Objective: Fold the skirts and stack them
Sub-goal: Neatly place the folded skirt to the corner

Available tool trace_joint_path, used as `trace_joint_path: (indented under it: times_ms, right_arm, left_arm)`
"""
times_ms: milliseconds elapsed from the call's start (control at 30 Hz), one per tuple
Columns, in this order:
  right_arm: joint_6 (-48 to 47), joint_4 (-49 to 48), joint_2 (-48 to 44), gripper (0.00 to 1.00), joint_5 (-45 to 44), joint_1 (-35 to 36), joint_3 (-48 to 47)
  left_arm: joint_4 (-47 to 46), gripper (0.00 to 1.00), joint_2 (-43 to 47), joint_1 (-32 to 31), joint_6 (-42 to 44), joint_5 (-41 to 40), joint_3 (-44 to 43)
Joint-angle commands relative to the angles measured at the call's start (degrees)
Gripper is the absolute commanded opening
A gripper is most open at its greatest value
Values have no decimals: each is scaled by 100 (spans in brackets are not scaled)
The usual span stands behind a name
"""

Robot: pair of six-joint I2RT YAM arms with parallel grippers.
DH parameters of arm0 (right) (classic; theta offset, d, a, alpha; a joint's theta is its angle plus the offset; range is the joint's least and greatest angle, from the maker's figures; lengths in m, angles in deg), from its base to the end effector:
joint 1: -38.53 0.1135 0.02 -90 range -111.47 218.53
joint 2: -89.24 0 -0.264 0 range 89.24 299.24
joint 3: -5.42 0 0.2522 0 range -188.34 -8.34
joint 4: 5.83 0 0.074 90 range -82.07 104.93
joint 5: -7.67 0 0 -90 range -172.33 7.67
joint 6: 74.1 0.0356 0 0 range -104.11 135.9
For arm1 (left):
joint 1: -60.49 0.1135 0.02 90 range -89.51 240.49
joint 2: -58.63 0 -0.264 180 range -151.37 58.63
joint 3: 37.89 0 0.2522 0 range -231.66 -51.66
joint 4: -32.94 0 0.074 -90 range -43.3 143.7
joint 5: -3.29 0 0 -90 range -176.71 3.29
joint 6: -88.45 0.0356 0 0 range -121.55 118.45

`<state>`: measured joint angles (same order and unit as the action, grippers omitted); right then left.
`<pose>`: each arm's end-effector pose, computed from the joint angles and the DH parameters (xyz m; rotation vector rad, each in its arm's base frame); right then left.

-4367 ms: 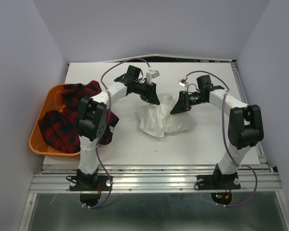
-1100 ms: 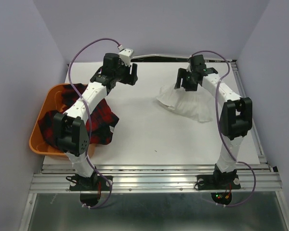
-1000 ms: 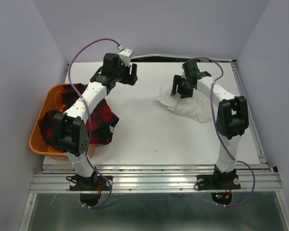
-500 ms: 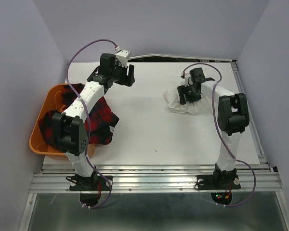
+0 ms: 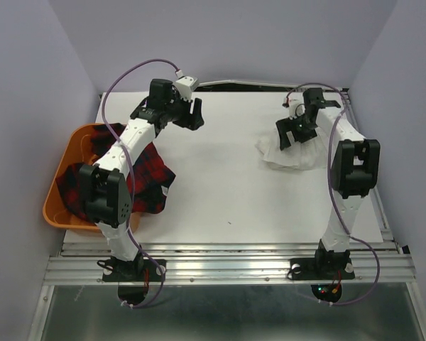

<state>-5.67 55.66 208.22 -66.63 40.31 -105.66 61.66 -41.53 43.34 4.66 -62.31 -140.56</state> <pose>0.4353 0.0232 0.2084 -0.6190 2.6576 0.2853 0.3913 -0.1361 0.3374 0.6716 1.9132 -0.5517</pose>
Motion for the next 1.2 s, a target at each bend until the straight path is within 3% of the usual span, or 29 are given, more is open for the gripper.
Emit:
trace_joint_path:
  times_ms: [0,167,333,500,667,1167]
  right_arm:
    - [459,668,-567,100,487,42,-990]
    - [1136,370,-937,100,-497,42,-658]
    - [1225,-183,-1052,100,-1050,42,116]
    - [1382,-1158,-720,100,-1526,42,1020]
    - [1611,-1669,71,100,-1500,-72,1180]
    - [1094,-1617,2225,100,-973,-1065,-1579]
  left_arm:
    - [16,73,14,10,134,231,-329]
    - [-37,73,-30,10,81,275,-347]
    - [-28,73,-126,10,20,293,-452]
    - [33,73,-153,10,29,284,-505]
    - [77,73,-100,18,72,223,-400]
    - [182,75,-170,177,11,196,-303]
